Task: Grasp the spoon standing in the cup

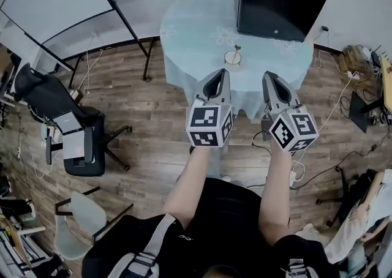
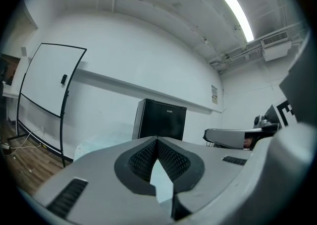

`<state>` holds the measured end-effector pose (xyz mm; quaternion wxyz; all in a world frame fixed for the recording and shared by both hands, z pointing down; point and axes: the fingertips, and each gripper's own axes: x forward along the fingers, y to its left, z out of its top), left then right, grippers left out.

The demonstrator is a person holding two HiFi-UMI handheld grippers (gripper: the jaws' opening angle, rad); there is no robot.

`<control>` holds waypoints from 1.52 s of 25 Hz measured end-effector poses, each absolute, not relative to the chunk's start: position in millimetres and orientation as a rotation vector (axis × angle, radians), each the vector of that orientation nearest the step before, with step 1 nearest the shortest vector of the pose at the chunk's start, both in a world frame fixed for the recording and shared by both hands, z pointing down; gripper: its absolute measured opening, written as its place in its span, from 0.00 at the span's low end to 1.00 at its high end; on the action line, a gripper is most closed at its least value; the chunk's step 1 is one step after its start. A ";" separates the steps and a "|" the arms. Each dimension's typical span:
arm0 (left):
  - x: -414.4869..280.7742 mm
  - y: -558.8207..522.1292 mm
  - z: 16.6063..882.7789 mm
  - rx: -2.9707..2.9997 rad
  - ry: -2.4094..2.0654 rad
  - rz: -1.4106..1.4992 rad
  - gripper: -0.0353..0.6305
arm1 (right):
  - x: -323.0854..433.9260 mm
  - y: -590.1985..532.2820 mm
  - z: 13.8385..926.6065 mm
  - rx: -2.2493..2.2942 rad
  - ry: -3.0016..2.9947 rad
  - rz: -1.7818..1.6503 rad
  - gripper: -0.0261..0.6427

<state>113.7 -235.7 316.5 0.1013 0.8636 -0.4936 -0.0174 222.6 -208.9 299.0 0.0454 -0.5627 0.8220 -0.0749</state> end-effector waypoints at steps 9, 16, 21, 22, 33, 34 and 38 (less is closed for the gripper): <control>134.6 -334.5 361.6 2.494 -1.425 0.070 0.06 | 245.1 -301.9 349.1 -1.796 2.495 -0.382 0.05; 128.1 -391.1 417.0 2.398 -1.398 0.181 0.06 | 235.8 -360.7 394.3 -1.800 2.500 -0.518 0.05; 131.2 -410.4 450.1 2.348 -1.365 0.212 0.06 | 228.8 -381.8 423.1 -1.821 2.547 -0.572 0.05; 132.0 -413.3 454.8 2.343 -1.357 0.215 0.06 | 227.4 -385.0 429.4 -1.819 2.557 -0.592 0.10; 141.1 -450.2 494.1 2.286 -1.294 0.243 0.06 | 226.8 -428.7 486.7 -1.899 2.569 -0.739 0.28; 141.0 -452.7 497.7 2.286 -1.285 0.248 0.06 | 227.3 -432.2 492.2 -1.910 2.565 -0.749 0.28; 141.1 -464.2 512.2 2.256 -1.262 0.254 0.06 | 230.7 -445.3 510.9 -1.936 2.557 -0.800 0.28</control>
